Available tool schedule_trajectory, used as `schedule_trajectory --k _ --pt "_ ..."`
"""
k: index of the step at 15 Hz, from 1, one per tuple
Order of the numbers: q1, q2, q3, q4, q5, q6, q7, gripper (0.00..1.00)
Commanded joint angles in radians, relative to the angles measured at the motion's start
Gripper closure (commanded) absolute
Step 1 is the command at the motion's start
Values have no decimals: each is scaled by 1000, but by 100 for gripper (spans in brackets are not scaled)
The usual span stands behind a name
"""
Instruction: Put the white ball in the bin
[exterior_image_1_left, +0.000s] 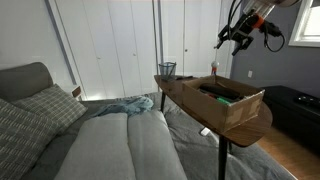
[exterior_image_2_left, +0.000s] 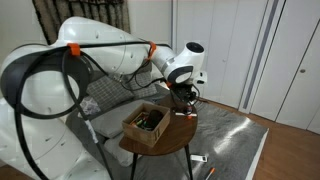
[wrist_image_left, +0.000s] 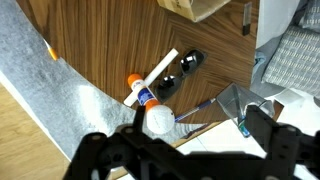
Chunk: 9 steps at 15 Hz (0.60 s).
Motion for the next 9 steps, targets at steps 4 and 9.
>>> schedule_trajectory --k 4,9 --pt "-42 16 23 42 -92 -73 64 0" --pt "-77 108 2 136 -129 -125 77 0"
